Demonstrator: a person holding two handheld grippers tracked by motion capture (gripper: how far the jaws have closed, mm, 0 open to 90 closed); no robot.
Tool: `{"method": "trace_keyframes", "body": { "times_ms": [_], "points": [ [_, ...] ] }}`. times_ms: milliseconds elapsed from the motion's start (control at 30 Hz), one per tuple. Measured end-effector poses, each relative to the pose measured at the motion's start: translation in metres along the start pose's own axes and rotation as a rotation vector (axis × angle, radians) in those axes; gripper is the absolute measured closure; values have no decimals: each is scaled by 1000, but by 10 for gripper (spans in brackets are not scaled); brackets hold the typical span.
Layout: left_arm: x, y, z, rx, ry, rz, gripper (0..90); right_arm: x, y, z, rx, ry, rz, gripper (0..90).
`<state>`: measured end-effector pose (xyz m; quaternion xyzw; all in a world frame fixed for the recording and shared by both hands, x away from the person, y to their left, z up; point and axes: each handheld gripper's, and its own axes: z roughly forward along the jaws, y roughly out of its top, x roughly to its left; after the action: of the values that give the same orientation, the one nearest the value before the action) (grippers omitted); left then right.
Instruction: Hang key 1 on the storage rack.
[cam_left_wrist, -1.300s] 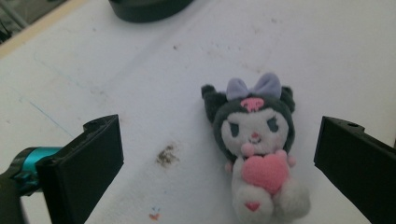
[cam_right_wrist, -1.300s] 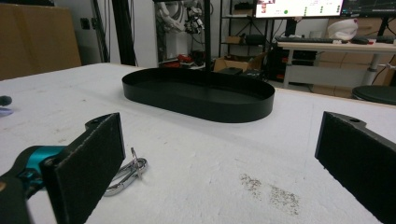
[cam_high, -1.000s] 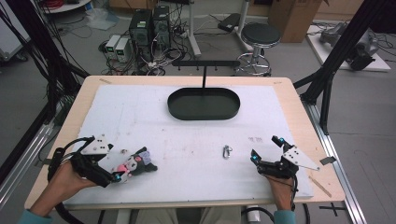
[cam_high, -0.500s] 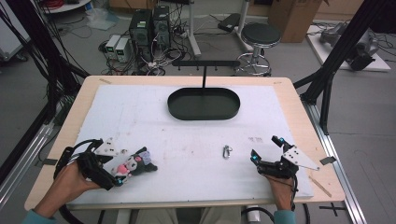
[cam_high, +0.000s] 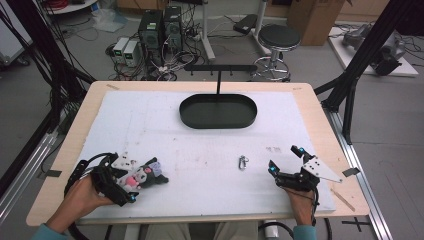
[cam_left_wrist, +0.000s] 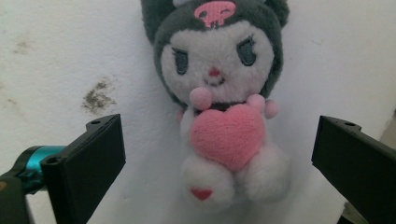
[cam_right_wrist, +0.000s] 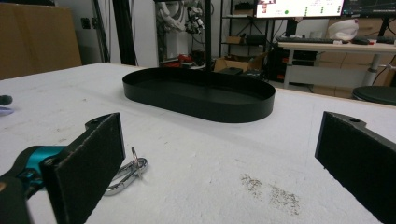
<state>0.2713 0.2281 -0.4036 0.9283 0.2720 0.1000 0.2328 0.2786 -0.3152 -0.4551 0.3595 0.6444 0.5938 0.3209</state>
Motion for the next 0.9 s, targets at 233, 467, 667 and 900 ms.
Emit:
{"method": "trace_keyframes", "body": {
  "times_ms": [233, 467, 667, 900],
  "points": [
    [0, 0, 4, 17, 1, -16, 154, 0, 0, 0, 1, 1, 2, 7],
    [-1, 1, 6, 46, -20, -3, 179, 0, 0, 0, -1, 0, -2, 7],
    [0, 2, 7, 54, -31, -12, 277, 0, 0, 0, -1, 3, -1, 7],
    [0, 3, 9, 86, -32, -23, 431, 0, 0, 0, -2, 2, 0, 7]
  ]
}}
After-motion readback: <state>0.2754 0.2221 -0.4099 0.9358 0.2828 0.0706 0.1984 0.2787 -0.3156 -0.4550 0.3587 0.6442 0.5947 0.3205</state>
